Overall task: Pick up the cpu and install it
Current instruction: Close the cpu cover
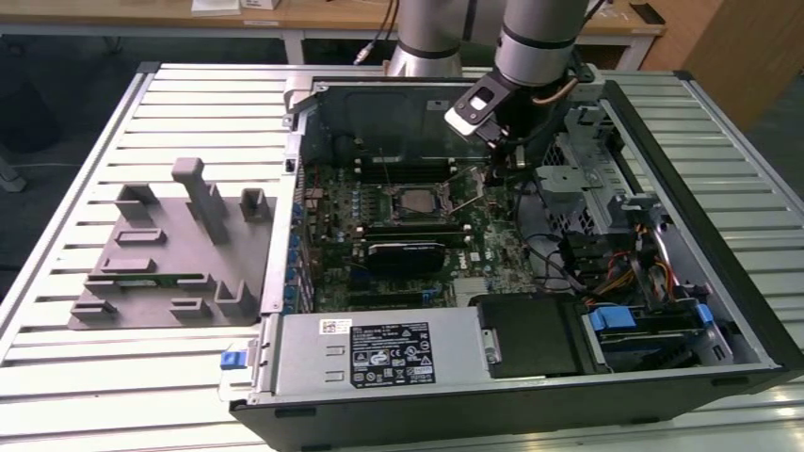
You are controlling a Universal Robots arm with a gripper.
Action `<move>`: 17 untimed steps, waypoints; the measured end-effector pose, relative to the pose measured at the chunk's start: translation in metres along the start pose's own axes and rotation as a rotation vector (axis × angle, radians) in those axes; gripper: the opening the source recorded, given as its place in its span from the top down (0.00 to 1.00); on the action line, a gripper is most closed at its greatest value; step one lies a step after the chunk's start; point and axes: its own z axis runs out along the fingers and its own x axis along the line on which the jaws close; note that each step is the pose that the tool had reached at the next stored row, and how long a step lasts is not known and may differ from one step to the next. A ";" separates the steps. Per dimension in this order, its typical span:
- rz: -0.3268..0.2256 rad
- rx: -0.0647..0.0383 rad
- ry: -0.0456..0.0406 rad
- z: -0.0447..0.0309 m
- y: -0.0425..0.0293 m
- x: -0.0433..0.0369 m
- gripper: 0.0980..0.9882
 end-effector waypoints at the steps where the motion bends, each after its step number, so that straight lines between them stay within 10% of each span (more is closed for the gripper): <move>1: 0.000 0.000 0.0000 0.0000 0.0000 0.0000 0.99; 17: 0.000 0.000 0.0001 -0.0005 -0.0282 0.0002 0.99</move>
